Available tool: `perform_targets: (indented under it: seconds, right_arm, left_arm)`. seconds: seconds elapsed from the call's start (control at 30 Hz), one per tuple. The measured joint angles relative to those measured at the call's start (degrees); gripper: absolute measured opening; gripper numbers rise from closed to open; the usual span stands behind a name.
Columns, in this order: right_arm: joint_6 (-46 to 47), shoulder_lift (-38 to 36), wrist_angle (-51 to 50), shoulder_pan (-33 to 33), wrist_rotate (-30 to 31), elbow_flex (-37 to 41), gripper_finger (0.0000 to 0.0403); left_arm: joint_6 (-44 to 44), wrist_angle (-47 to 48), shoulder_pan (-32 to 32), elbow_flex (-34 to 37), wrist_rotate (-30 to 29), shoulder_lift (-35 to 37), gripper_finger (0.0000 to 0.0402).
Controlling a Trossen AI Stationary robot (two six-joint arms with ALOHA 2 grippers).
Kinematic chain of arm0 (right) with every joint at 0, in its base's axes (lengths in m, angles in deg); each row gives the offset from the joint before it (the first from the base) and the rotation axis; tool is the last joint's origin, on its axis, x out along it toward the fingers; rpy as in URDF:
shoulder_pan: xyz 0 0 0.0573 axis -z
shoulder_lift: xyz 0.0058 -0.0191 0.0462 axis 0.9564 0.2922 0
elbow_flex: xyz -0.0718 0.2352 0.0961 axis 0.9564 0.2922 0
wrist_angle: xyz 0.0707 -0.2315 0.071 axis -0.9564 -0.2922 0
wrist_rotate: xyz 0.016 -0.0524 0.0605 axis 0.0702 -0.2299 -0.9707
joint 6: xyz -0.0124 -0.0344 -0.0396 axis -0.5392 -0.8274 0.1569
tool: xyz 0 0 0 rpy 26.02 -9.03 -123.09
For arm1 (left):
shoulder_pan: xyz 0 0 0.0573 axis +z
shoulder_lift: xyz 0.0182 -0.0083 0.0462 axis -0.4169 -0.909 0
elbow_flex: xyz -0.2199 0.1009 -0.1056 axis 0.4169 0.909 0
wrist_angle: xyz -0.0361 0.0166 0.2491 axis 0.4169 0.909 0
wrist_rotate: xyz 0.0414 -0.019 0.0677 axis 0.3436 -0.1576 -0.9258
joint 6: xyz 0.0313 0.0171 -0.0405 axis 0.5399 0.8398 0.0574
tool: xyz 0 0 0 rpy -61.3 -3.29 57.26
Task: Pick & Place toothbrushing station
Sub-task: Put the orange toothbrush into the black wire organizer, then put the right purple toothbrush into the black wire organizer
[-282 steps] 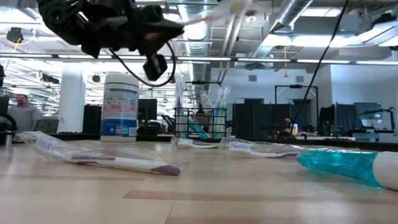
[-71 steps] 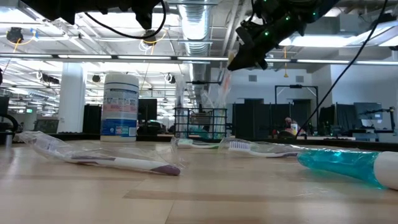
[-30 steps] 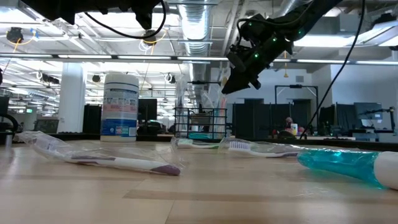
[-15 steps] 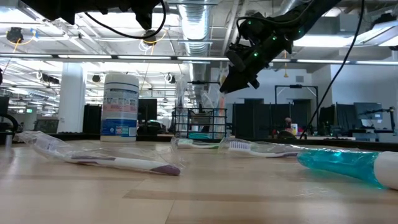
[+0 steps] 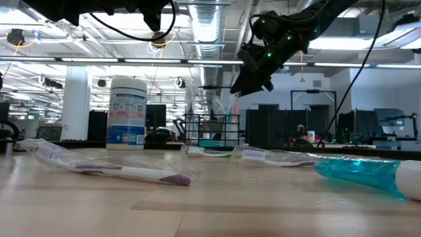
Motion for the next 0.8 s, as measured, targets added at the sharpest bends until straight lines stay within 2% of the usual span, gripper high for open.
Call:
perform_targets:
  seconds: [0.47,0.8]
  right_arm:
    - [-0.2,-0.1,-6.6,0.0,0.0,-5.8,0.0157]
    - [-0.6,-0.1,-12.9,0.0,0.3,-14.2,0.0158]
  left_arm:
    - [0.0,0.0,0.0,0.0,0.0,0.0,0.0127]
    - [0.0,0.0,0.0,0.0,0.0,0.0,0.0127]
